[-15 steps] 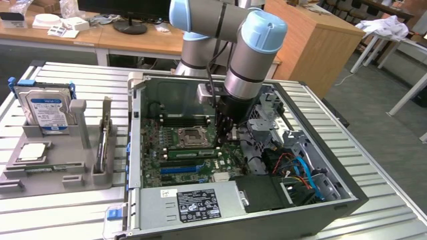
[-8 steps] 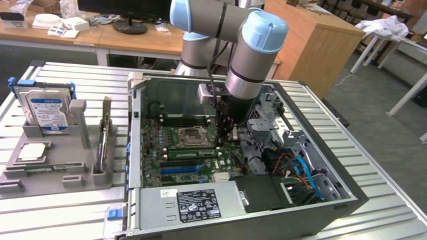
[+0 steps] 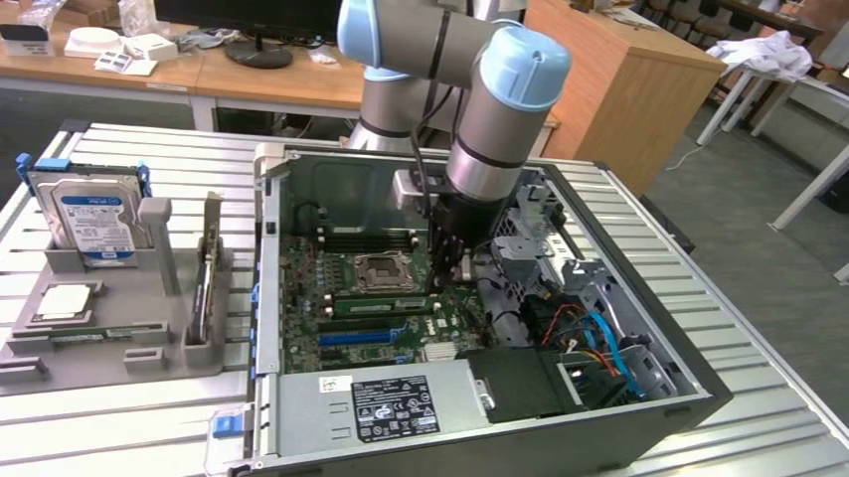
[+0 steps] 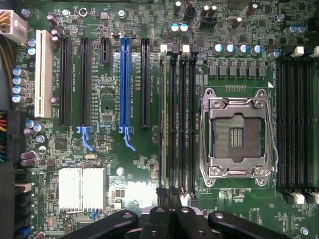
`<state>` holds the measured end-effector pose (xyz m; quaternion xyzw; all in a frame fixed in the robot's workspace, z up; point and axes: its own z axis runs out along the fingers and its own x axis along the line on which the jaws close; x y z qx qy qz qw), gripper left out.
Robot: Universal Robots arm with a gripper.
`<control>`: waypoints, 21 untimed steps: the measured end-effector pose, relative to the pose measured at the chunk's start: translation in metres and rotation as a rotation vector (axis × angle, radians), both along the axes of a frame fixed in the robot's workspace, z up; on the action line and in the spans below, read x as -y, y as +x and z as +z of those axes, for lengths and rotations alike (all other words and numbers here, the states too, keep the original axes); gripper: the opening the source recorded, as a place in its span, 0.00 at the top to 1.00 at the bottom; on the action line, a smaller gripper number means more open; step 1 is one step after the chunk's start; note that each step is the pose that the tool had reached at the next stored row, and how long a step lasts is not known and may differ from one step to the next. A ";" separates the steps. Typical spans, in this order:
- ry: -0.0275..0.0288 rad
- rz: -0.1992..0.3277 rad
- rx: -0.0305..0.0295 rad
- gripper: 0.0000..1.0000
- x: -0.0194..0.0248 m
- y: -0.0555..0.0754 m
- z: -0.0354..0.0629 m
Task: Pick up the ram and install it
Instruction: 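Press down the ram until it locks into place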
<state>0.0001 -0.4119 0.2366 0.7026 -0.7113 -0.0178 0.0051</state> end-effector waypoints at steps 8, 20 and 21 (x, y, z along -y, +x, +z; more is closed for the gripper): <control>-0.0001 0.000 0.0000 0.89 0.0000 0.000 -0.0013; -0.0001 0.000 -0.0001 0.89 0.0000 0.000 -0.0045; -0.0001 0.000 -0.0001 0.89 0.0000 0.000 -0.0046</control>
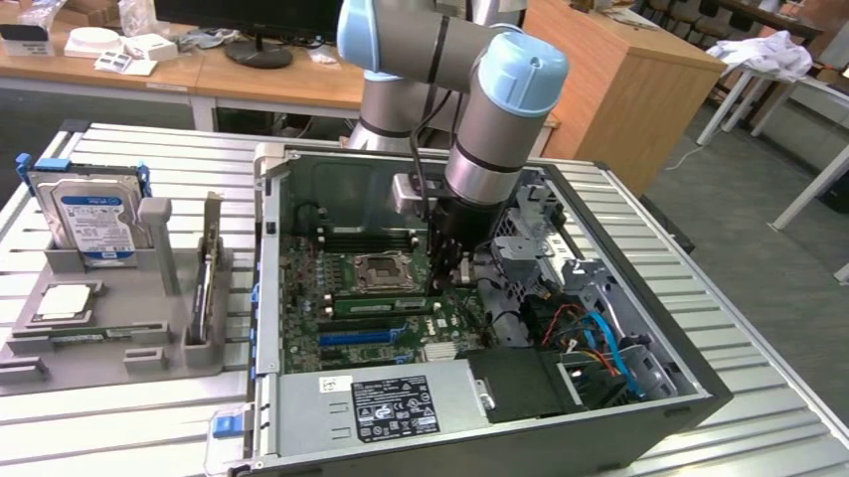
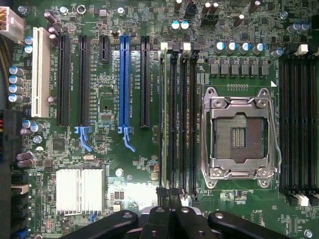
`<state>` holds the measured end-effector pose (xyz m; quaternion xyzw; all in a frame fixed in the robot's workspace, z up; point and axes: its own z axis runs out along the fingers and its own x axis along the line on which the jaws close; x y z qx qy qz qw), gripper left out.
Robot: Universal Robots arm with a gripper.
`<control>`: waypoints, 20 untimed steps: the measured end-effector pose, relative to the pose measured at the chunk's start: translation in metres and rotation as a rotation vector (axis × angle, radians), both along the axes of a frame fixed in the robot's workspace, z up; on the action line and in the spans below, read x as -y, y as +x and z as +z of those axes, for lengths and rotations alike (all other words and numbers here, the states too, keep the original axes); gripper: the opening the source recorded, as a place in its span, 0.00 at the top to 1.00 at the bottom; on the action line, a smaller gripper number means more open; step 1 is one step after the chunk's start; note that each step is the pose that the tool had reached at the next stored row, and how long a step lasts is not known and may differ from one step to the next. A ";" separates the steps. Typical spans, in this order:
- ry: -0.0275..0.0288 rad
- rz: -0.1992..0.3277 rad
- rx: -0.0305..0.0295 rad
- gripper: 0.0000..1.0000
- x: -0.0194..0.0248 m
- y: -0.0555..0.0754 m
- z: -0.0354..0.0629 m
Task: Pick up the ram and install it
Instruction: 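Press down the ram until it locks into place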
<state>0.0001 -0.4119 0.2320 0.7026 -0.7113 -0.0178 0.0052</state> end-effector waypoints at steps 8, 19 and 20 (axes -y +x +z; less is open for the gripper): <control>0.0003 0.000 0.0000 0.89 0.0000 0.000 -0.0017; 0.0008 0.000 0.0000 0.89 0.0000 0.000 -0.0036; 0.0014 0.000 0.0001 0.89 0.0000 0.000 -0.0037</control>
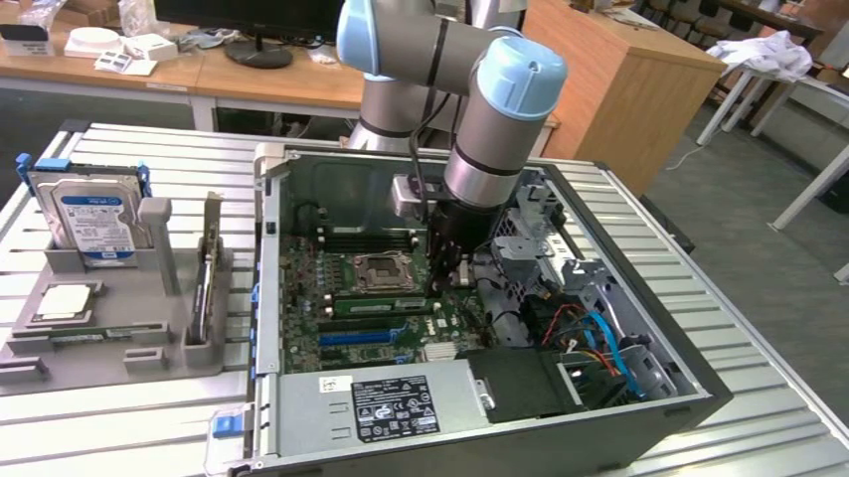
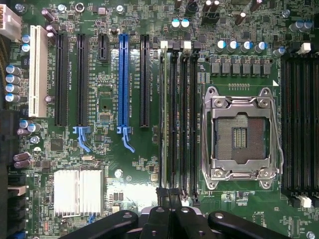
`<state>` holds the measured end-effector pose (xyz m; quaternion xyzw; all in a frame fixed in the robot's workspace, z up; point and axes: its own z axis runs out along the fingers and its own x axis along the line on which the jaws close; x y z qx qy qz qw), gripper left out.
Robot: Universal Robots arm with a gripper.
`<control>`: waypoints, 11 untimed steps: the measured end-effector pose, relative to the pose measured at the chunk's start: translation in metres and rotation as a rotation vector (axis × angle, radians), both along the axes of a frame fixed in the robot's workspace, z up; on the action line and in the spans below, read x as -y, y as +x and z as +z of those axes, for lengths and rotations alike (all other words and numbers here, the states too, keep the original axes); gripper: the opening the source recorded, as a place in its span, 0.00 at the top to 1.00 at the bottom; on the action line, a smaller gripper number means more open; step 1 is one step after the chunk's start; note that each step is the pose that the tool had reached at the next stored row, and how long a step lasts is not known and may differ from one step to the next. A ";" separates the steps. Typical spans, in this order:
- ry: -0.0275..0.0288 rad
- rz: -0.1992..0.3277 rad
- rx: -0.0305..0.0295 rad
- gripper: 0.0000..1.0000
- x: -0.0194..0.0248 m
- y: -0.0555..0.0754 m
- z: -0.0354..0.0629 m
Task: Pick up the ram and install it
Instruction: 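Press down the ram until it locks into place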
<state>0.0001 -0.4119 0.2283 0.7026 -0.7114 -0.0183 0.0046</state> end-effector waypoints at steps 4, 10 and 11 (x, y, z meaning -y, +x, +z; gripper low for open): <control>0.0014 0.000 0.0000 0.89 0.0001 0.000 -0.0006; 0.0018 0.000 -0.0001 0.89 0.0000 0.000 -0.0013; 0.0019 0.000 -0.0001 0.89 0.0000 0.000 -0.0013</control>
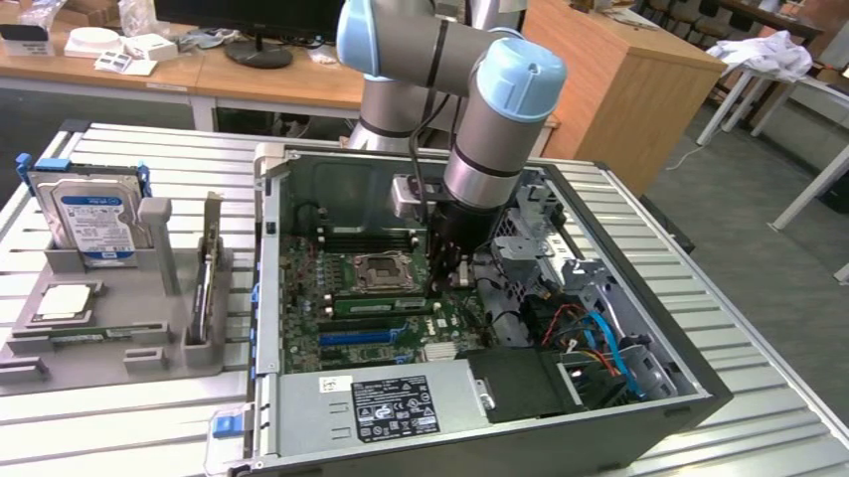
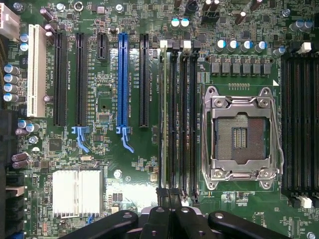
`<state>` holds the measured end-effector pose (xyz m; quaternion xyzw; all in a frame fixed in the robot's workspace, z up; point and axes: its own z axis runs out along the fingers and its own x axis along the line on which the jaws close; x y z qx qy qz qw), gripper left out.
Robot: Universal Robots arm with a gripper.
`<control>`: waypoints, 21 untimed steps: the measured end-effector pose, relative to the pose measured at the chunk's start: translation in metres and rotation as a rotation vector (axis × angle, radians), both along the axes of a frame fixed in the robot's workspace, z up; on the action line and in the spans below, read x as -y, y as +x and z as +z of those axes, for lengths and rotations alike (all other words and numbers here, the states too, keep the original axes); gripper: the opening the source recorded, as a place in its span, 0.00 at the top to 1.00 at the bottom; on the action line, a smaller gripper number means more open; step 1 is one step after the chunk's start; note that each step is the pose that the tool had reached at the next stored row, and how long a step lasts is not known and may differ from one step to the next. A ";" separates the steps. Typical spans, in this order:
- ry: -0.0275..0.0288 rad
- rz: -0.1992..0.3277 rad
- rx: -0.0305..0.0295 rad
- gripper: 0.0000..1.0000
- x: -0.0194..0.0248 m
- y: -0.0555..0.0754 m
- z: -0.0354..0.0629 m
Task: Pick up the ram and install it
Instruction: 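Press down the ram until it locks into place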
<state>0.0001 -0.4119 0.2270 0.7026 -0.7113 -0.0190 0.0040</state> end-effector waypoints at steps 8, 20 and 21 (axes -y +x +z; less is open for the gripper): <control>0.0021 0.000 0.0001 0.89 0.0000 0.000 -0.0021; 0.0030 0.000 0.0002 0.89 0.0000 0.000 -0.0031; 0.0031 0.000 0.0002 0.89 0.0000 0.000 -0.0032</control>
